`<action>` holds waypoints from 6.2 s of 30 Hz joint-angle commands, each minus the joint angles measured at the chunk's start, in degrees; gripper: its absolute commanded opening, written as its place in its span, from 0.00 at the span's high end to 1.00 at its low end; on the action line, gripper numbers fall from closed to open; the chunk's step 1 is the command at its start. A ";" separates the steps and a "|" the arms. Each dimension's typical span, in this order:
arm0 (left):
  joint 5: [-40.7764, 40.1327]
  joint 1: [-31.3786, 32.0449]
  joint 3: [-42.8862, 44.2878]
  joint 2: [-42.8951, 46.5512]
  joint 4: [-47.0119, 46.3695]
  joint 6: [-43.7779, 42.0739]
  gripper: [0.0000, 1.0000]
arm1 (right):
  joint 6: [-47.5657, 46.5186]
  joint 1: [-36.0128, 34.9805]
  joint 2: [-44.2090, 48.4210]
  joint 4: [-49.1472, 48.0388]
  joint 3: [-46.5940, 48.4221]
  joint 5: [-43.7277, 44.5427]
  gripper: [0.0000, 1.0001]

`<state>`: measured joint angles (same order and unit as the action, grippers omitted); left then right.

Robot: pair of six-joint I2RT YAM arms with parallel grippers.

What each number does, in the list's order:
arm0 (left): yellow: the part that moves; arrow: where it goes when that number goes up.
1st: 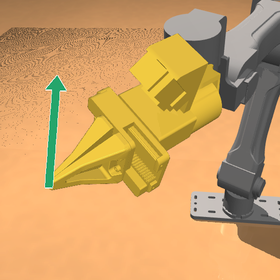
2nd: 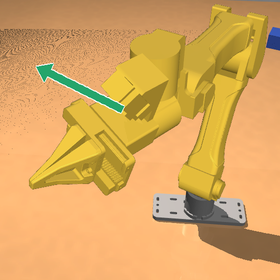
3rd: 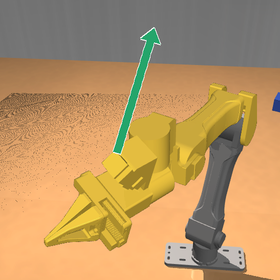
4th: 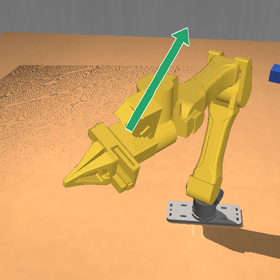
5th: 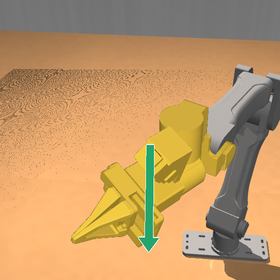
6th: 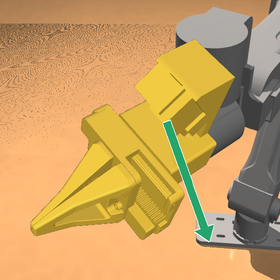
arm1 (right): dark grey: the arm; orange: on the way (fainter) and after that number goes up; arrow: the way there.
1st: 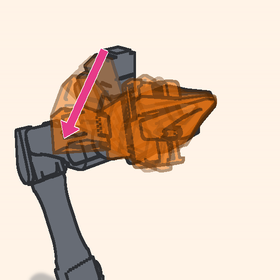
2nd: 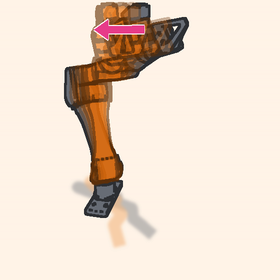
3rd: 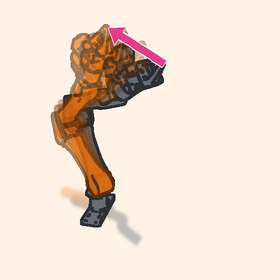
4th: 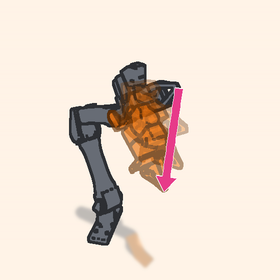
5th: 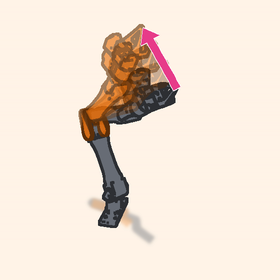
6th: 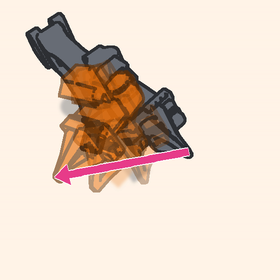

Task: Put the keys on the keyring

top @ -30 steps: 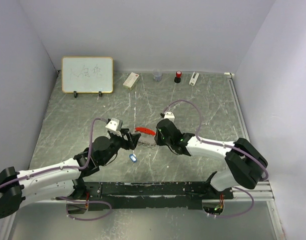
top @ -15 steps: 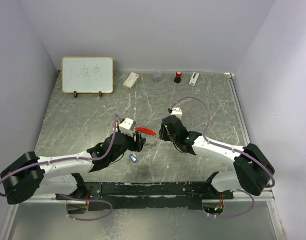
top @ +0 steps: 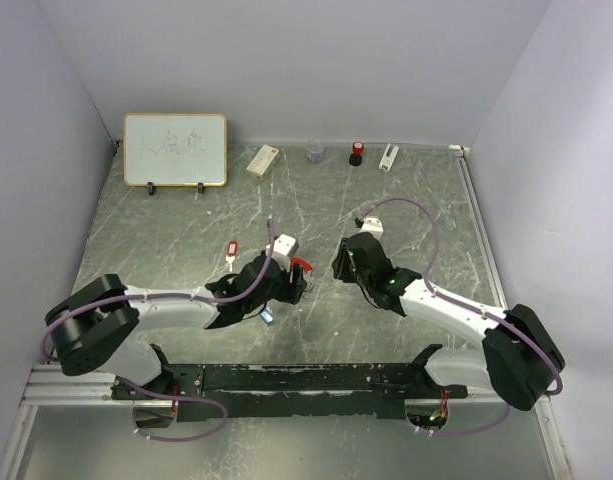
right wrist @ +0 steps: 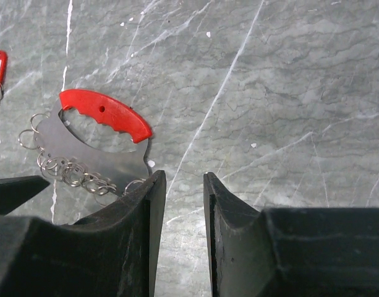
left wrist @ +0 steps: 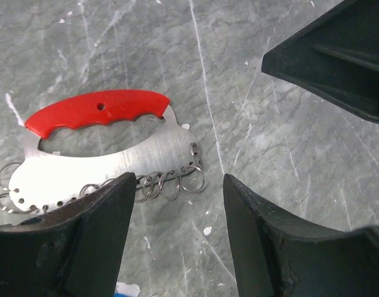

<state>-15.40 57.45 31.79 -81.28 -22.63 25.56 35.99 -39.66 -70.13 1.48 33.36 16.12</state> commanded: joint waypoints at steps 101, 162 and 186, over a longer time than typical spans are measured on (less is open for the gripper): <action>1.74 1.79 14.17 -18.28 6.44 0.89 0.59 | -2.24 6.33 2.12 -4.80 -5.22 -5.84 0.71; -10.65 1.79 5.74 8.86 8.10 -11.48 0.93 | -2.91 6.52 6.02 -3.18 -3.75 -5.21 0.72; -12.22 1.79 8.04 20.21 12.76 -12.99 0.93 | -3.59 6.45 9.10 -3.62 -4.58 -5.83 0.72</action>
<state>-25.96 58.98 37.71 -62.81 -10.13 13.65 33.45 -33.65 -61.69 -1.83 28.49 10.46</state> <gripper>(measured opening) 0.075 0.279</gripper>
